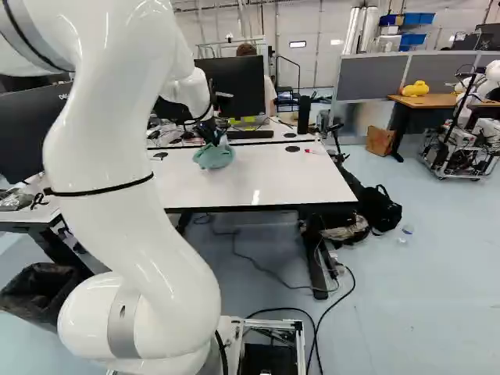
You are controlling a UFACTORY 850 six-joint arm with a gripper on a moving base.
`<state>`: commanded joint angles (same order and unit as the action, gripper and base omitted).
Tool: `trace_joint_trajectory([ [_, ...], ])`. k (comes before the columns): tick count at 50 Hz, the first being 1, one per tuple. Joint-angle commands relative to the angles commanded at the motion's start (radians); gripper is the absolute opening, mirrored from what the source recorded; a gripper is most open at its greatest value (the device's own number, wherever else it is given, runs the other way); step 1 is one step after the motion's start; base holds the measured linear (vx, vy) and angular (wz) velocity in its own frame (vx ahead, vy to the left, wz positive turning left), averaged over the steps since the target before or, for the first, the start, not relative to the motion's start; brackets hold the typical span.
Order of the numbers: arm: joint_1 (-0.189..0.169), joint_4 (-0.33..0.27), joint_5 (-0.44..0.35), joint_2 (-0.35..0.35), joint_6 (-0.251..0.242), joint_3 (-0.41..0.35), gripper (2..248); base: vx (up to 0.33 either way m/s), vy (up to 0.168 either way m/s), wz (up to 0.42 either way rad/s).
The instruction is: Clean the table with the green towel
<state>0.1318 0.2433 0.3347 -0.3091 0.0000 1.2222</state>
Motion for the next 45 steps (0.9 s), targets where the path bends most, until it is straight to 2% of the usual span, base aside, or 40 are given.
trace_joint_trajectory([
  [45,0.095,0.0,0.0,-0.173,0.0,0.217,30,0.0,0.0,0.0],
])
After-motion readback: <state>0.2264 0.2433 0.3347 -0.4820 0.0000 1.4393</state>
